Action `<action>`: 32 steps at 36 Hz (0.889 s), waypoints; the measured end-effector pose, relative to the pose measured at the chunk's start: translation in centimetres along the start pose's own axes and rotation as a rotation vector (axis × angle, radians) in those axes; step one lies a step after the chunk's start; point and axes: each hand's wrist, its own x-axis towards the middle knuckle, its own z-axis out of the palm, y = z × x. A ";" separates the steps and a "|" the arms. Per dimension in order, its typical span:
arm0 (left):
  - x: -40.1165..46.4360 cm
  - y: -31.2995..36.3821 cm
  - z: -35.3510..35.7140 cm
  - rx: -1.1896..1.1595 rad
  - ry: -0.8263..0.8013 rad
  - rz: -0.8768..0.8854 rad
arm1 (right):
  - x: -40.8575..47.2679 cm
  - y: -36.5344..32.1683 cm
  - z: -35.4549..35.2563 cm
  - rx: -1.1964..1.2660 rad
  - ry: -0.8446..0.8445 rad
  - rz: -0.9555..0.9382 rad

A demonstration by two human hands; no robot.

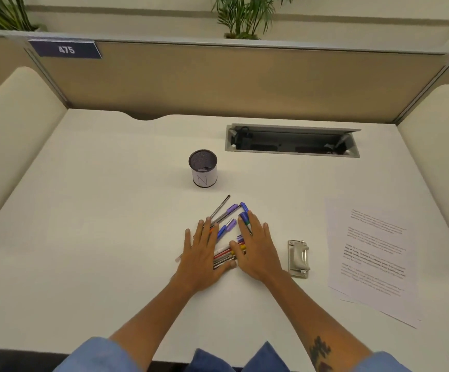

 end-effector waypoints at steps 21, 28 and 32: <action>-4.6 -11.2 -0.7 -0.100 0.050 -0.022 | 2.6 -10.7 6.8 0.042 -0.024 -0.080; -8.7 -18.2 -1.5 -0.100 0.068 -0.107 | 4.2 -18.3 10.0 0.074 -0.072 -0.163; -11.2 -22.2 -2.1 -0.099 0.090 -0.167 | 4.9 -23.1 11.9 0.116 -0.094 -0.198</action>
